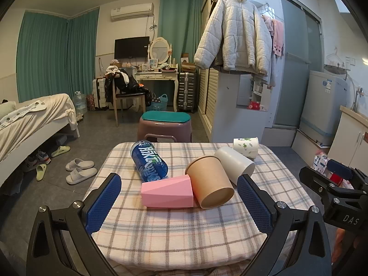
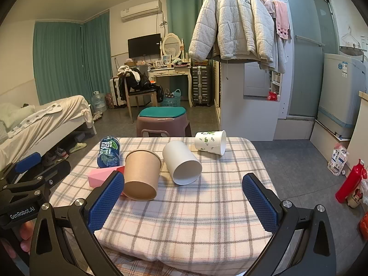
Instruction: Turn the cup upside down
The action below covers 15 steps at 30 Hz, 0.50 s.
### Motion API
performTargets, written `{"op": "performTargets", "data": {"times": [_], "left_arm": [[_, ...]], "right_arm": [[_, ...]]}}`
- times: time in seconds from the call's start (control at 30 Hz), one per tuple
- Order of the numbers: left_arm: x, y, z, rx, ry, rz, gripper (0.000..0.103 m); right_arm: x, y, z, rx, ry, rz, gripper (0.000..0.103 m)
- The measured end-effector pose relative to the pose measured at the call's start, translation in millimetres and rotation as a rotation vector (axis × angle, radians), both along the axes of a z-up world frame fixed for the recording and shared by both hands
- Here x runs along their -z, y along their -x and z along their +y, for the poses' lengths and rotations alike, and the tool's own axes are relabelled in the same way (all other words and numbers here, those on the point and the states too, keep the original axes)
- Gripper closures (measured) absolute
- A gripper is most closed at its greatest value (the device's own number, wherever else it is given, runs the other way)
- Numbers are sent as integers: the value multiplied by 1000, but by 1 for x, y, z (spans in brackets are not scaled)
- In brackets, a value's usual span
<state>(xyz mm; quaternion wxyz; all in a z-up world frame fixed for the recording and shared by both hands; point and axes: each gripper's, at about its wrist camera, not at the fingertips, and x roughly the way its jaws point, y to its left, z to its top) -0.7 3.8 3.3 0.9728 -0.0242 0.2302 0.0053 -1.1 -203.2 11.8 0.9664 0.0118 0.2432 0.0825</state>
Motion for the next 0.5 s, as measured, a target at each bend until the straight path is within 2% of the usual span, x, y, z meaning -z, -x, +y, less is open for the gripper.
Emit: {"op": "performTargets", "data": {"times": [0.5], "left_arm": [[-2,2,4,10,-2,-7,0]], "right_arm": [[0,0,1,1,-6,4,0]]}}
